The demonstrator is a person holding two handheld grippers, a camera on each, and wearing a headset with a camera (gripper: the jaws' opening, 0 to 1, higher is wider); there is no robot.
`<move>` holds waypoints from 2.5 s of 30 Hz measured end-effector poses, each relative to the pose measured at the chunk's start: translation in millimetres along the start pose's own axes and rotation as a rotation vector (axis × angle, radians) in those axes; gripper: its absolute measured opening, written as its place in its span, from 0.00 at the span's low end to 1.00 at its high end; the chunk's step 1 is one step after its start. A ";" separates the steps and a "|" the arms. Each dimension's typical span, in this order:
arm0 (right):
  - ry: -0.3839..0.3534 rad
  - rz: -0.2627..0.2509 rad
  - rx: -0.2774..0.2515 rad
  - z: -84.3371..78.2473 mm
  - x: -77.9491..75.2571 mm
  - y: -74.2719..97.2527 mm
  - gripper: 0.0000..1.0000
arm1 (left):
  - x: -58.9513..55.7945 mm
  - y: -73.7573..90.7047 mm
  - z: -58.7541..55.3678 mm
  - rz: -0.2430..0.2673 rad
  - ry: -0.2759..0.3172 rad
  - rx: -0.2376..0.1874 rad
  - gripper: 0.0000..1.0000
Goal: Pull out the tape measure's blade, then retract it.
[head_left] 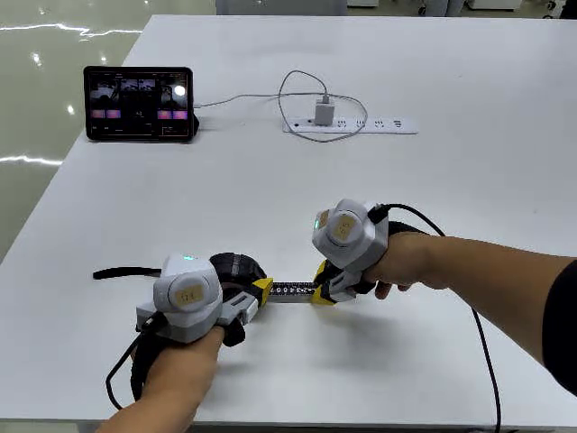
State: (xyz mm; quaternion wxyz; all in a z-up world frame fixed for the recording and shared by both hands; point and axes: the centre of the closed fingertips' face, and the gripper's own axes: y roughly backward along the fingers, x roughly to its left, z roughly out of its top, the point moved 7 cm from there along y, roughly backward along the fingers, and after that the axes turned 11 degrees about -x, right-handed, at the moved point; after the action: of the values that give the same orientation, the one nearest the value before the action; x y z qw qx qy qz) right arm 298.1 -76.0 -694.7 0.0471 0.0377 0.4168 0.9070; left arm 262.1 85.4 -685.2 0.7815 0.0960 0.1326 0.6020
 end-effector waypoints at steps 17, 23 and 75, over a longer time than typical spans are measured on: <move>-0.014 -0.003 -0.016 1.6 0.9 -3.2 0.11 | -0.9 0.3 -0.4 0.000 -0.001 -0.001 0.59; -0.021 -0.011 -0.022 2.0 2.5 -4.3 0.10 | -0.4 0.2 -0.7 -0.001 -0.001 -0.001 0.59; 0.007 0.015 -0.058 18.6 2.3 -18.4 0.11 | -0.2 0.3 -0.4 0.002 0.021 -0.002 0.59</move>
State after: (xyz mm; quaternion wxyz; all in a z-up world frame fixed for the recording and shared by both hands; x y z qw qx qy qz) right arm 298.8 -49.9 -696.5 0.0397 0.0365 0.3902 0.9191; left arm 261.6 85.3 -685.6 0.7796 0.0888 0.1401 0.6039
